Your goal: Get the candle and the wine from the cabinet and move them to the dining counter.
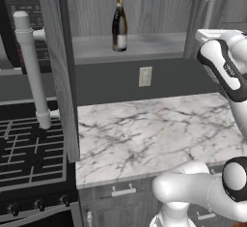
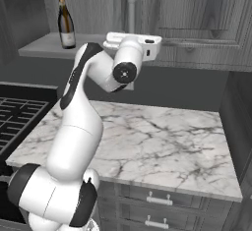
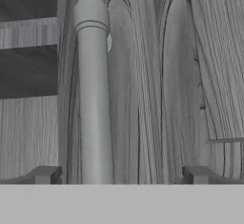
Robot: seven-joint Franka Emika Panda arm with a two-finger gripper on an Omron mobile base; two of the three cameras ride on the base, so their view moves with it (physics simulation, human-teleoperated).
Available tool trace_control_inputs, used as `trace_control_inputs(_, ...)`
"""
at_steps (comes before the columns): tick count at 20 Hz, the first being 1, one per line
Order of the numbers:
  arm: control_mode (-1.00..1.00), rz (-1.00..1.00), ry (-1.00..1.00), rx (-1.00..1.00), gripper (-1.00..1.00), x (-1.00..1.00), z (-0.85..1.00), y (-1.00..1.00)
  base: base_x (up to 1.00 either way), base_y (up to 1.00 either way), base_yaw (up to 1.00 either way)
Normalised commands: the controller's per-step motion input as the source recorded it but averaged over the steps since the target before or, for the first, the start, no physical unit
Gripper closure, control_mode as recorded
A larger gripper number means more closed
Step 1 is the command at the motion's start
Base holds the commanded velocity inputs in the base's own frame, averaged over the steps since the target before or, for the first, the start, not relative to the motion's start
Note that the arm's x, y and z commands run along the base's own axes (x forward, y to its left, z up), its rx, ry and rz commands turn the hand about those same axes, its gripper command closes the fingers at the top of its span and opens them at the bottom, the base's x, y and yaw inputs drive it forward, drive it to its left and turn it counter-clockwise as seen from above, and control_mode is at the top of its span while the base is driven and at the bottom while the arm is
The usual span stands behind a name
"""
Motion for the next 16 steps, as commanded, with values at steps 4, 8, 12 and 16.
trace_control_inputs(4,-1.0,0.0,0.0,0.02,-1.0,0.08,0.1,0.12,0.0,0.0,0.0)
trace_control_inputs(8,-1.0,0.0,0.0,0.02,-1.0,0.32,0.12,0.05,0.0,0.0,0.0)
trace_control_inputs(12,-1.0,0.0,0.0,0.0,-1.0,0.37,0.02,0.09,0.0,0.0,0.0)
trace_control_inputs(16,-1.0,0.0,0.0,0.0,-1.0,0.36,0.0,0.2,0.0,0.0,0.0)
